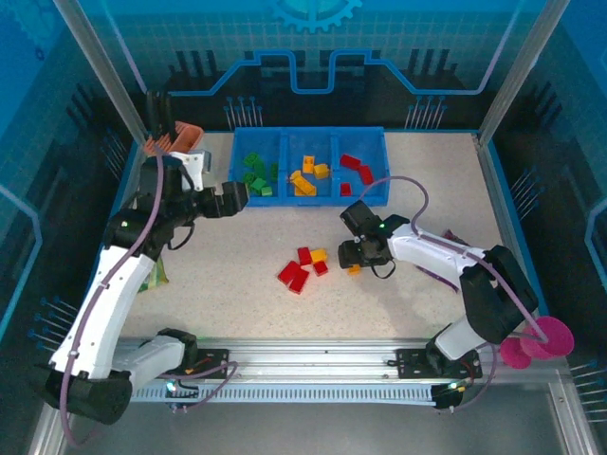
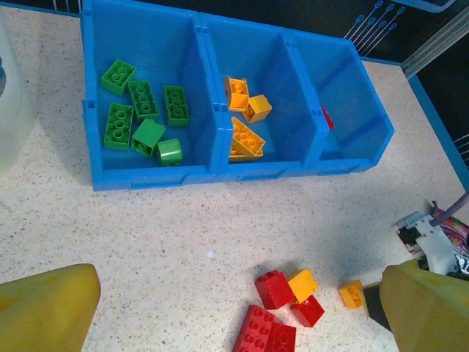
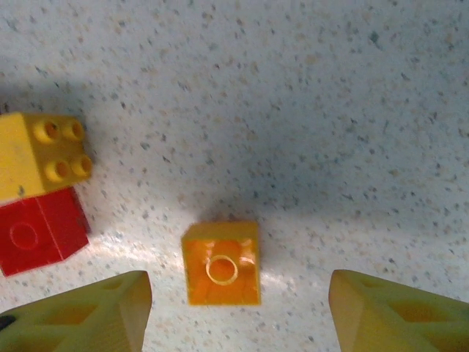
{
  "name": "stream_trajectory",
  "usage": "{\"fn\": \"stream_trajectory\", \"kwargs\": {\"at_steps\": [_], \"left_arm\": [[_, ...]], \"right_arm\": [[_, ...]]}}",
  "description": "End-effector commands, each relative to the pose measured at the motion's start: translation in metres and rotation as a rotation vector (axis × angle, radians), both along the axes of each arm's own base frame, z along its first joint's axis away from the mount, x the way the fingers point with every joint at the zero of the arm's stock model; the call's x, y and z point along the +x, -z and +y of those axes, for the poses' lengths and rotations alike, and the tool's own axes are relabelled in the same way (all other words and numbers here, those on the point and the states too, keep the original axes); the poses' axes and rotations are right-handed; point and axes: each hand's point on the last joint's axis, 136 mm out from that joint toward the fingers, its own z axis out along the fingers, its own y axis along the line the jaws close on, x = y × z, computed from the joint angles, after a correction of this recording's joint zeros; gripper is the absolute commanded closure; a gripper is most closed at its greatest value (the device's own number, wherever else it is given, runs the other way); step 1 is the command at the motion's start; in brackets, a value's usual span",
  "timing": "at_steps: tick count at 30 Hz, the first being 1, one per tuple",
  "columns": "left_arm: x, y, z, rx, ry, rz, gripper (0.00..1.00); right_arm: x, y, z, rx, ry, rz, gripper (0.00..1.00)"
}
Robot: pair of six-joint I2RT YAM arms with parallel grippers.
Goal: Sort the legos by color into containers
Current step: Pick up the lego from the center of the table.
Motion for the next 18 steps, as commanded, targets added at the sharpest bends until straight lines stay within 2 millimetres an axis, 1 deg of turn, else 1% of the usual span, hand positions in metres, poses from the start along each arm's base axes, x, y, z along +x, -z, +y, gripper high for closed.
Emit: {"fn": "stream_trajectory", "kwargs": {"at_steps": [1, 3, 8, 10, 12, 15, 16, 18], "left_arm": [[-0.005, 0.008, 0.003, 0.020, 0.001, 0.007, 0.01], [-0.004, 0.011, 0.003, 0.016, 0.001, 0.013, 0.01], [-0.004, 0.011, 0.003, 0.017, 0.001, 0.010, 0.01], [-0.004, 0.012, 0.003, 0.016, 0.002, 0.012, 0.01], [-0.003, 0.013, 0.004, 0.018, -0.002, 0.013, 0.01], [-0.002, 0.016, 0.003, 0.019, 0.000, 0.018, 0.01], [-0.002, 0.015, 0.003, 0.021, -0.001, 0.018, 0.01], [-0.001, 0.015, 0.004, 0.027, -0.007, 0.016, 0.01]], "right_arm": [[0.001, 0.012, 0.011, 0.018, 0.004, 0.019, 0.35], [0.001, 0.018, 0.013, 0.002, -0.007, 0.034, 0.36], [-0.001, 0.031, 0.012, -0.050, -0.023, 0.067, 0.37], [-0.002, 0.034, 0.012, -0.066, -0.027, 0.076, 0.40], [-0.004, 0.040, 0.011, -0.084, -0.032, 0.093, 0.45], [-0.007, 0.044, 0.010, -0.109, -0.043, 0.113, 0.59], [-0.007, 0.043, 0.009, -0.115, -0.050, 0.117, 0.64], [-0.008, 0.038, 0.009, -0.130, -0.071, 0.121, 0.69]]}}
